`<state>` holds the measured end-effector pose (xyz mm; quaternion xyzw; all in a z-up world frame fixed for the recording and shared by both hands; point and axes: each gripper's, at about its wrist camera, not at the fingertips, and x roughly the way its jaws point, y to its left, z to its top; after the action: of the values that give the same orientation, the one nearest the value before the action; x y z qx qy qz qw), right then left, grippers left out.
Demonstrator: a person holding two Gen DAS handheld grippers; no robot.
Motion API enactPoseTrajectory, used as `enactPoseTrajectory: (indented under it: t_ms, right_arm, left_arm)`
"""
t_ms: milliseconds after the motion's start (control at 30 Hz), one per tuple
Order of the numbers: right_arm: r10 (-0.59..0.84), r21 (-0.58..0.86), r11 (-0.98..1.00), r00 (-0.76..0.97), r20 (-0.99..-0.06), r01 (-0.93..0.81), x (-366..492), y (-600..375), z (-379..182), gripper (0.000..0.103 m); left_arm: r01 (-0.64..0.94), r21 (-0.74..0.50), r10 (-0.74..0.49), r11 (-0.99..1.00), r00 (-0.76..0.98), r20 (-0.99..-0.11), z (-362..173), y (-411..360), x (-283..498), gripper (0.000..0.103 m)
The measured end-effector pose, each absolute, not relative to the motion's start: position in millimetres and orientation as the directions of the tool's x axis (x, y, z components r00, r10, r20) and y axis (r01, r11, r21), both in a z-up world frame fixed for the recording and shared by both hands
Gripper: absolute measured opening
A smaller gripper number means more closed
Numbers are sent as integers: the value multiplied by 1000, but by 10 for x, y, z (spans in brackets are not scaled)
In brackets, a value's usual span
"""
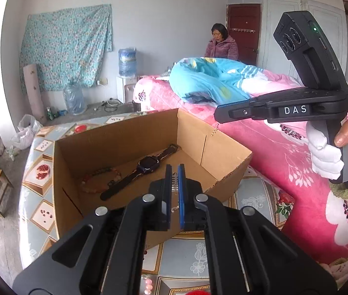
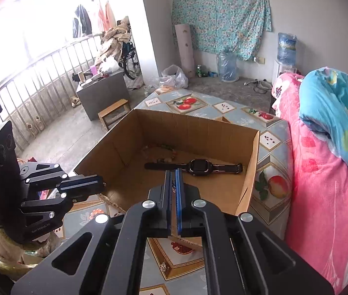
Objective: Organize jewelry
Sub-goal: 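Carry both charms over the box and open both grippers inside it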
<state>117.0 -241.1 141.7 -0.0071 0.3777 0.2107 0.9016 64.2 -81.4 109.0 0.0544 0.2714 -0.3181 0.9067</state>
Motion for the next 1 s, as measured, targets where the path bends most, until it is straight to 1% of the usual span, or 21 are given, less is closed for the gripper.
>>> enactPoseTrajectory:
  t_ms: [200, 300, 467, 567, 767, 867, 933, 967, 1000]
  right_arm:
    - [333, 118, 911, 538, -774, -394, 1694, -2365, 1066, 3]
    - [308, 103, 914, 506, -806, -392, 1893, -2354, 922, 3]
    - [264, 48, 916, 508, -820, -398, 2023, -2317, 832, 4]
    - [268, 48, 916, 518, -812, -398, 2056, -2340, 850, 5]
    - [289, 90, 929, 551, -783, -359, 2036, -2508, 956, 5]
    - [295, 101, 934, 582, -758, -342, 1945, -2578, 1101, 6]
    - [301, 107, 936, 607, -735, -335, 1846, -2617, 1213, 11]
    - [306, 109, 936, 622, -720, -334, 1776, -2634, 1282, 17]
    - [309, 108, 936, 639, -704, -334, 1695, -2648, 1348, 20]
  left_arm:
    - [582, -175, -535, 794, 532, -657, 775, -973, 1209, 4]
    - [570, -191, -515, 799, 485, -707, 640, -1025, 1371, 4]
    - [542, -207, -494, 814, 459, -738, 559, -1013, 1509, 6]
    - [524, -231, -498, 820, 454, -739, 537, -955, 1574, 9]
    - [500, -220, -488, 838, 504, -712, 645, -845, 1544, 9]
    - [490, -204, -483, 848, 553, -679, 779, -743, 1435, 15]
    - [486, -184, -478, 854, 596, -645, 876, -642, 1310, 20]
    - [484, -176, -477, 857, 617, -626, 925, -575, 1226, 22]
    - [482, -170, -477, 859, 636, -606, 972, -498, 1136, 27]
